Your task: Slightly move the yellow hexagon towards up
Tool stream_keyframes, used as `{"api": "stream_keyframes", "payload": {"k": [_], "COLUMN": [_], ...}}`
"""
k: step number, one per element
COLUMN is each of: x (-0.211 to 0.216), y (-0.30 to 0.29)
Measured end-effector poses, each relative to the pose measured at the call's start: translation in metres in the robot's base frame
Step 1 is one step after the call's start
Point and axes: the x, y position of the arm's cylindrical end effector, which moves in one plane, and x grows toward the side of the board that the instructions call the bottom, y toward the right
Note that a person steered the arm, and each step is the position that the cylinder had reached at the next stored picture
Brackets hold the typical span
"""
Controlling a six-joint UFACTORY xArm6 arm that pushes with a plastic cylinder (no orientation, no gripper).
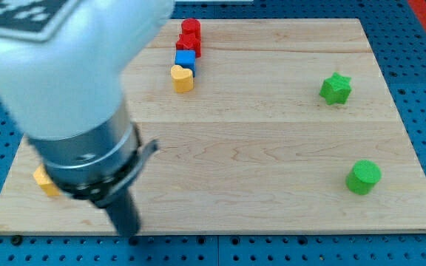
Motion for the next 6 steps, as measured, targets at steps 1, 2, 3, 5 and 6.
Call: {"api": "stream_keyframes", "payload": {"k": [1, 2, 3, 5, 6], "x": [-0.03, -0.041, -0.046, -0.077, -0.083], "y": [-0.076, -0.107, -0.083, -0.109, -0.117]}}
